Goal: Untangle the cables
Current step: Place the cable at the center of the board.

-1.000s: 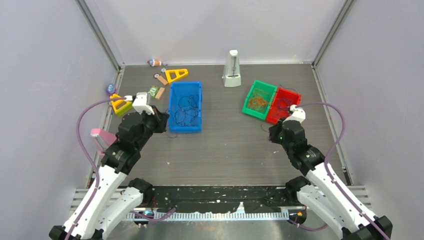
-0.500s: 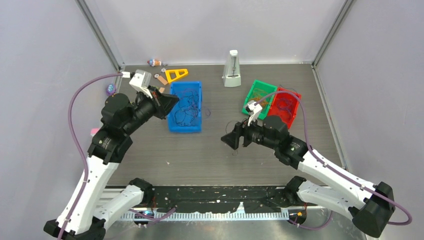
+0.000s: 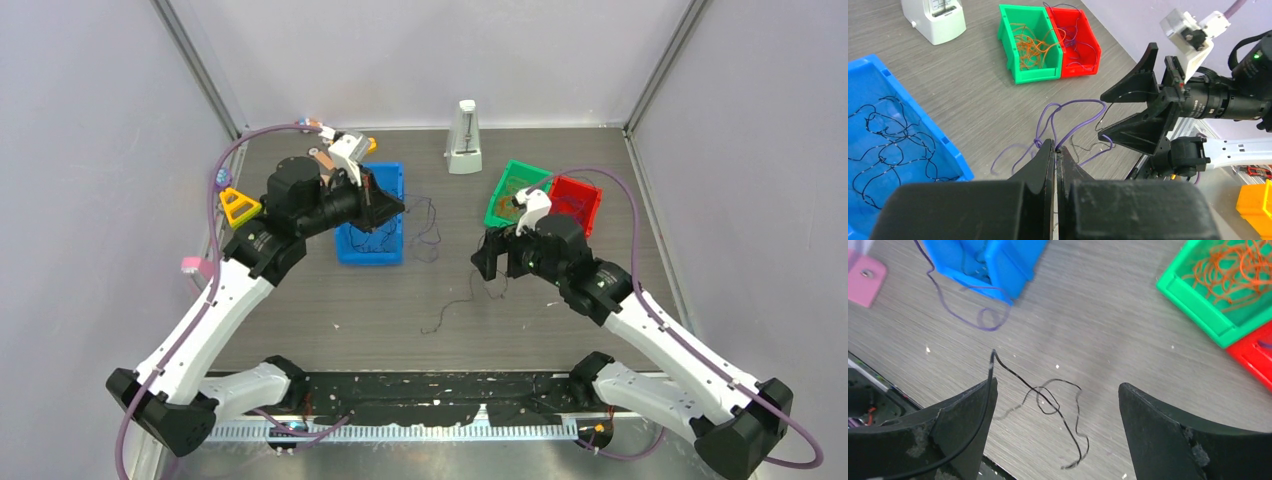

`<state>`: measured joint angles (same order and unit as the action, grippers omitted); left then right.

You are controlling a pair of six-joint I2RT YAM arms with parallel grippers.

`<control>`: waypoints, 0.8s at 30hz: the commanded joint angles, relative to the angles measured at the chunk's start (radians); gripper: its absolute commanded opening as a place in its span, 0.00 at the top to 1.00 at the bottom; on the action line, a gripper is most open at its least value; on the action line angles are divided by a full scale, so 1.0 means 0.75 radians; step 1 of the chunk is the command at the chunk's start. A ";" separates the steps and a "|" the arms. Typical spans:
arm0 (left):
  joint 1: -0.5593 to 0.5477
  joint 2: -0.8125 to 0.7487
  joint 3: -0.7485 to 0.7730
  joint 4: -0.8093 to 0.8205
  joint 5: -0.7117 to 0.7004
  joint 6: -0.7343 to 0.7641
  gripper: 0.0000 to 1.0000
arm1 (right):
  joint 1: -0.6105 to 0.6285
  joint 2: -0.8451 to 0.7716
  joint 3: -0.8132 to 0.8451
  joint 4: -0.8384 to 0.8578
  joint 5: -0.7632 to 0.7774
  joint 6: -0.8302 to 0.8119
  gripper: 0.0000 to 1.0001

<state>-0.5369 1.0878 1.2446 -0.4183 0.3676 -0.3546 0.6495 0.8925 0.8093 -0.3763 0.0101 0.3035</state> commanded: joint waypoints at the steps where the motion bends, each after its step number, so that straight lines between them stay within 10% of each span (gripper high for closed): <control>1: -0.008 -0.016 -0.007 0.071 0.022 0.030 1.00 | -0.025 0.092 0.053 -0.192 -0.045 -0.033 0.05; 12: -0.007 0.083 -0.013 0.086 0.006 0.084 1.00 | -0.025 0.293 0.252 -0.638 0.180 -0.062 0.05; 24: -0.008 0.239 0.006 0.114 0.055 0.077 1.00 | -0.026 0.225 0.460 -0.572 0.192 -0.224 0.05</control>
<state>-0.5411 1.2457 1.2255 -0.3920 0.3767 -0.3065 0.6327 1.0569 1.1061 -0.8371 0.1608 0.1810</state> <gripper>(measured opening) 0.004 0.955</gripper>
